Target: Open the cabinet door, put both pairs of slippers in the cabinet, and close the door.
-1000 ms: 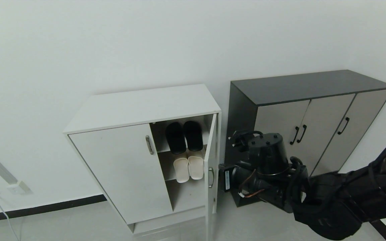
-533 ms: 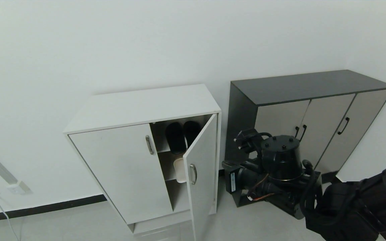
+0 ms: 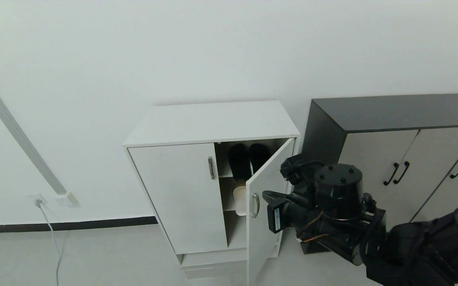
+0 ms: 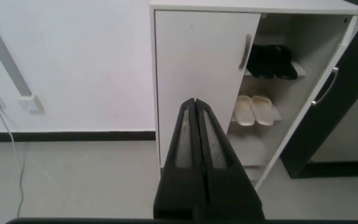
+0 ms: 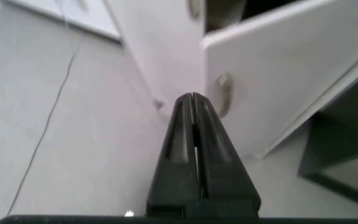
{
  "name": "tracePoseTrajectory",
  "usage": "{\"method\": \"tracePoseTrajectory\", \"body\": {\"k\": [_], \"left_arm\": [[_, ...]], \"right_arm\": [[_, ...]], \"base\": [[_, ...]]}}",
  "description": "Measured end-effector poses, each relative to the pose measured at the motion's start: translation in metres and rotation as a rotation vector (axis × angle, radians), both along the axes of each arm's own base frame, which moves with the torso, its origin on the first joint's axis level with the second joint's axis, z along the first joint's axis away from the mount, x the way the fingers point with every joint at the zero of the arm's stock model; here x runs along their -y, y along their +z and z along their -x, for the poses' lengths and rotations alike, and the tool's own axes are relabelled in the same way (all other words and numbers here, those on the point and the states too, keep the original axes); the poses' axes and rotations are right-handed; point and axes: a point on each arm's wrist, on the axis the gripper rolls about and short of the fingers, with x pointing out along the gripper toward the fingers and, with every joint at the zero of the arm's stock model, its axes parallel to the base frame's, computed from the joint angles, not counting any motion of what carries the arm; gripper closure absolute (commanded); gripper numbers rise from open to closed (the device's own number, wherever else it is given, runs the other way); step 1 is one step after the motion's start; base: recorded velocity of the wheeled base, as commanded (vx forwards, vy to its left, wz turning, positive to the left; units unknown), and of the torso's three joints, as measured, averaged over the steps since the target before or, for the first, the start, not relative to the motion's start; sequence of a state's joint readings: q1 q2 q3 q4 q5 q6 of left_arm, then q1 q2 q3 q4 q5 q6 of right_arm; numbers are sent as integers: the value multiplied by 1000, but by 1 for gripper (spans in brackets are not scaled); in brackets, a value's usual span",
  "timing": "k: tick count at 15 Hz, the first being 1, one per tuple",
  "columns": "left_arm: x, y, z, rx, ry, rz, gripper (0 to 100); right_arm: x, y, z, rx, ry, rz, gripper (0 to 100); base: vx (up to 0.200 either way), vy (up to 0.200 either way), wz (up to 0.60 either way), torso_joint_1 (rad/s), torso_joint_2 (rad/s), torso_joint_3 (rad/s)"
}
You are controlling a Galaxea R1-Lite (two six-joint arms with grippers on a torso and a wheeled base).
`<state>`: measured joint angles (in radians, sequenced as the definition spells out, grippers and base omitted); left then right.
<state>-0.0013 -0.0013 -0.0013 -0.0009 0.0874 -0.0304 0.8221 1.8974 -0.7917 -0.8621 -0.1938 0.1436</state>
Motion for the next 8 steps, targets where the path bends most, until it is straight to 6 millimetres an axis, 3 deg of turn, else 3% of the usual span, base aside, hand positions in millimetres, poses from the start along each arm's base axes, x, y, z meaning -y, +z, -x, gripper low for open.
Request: {"method": "tracePoseTrajectory", "body": {"k": [8], "left_arm": [[0, 0, 0, -2, 1, 0, 100]], "right_arm": [[12, -12, 12, -40, 5, 43, 100]], "base": [[0, 0, 0, 0, 0, 0]]}}
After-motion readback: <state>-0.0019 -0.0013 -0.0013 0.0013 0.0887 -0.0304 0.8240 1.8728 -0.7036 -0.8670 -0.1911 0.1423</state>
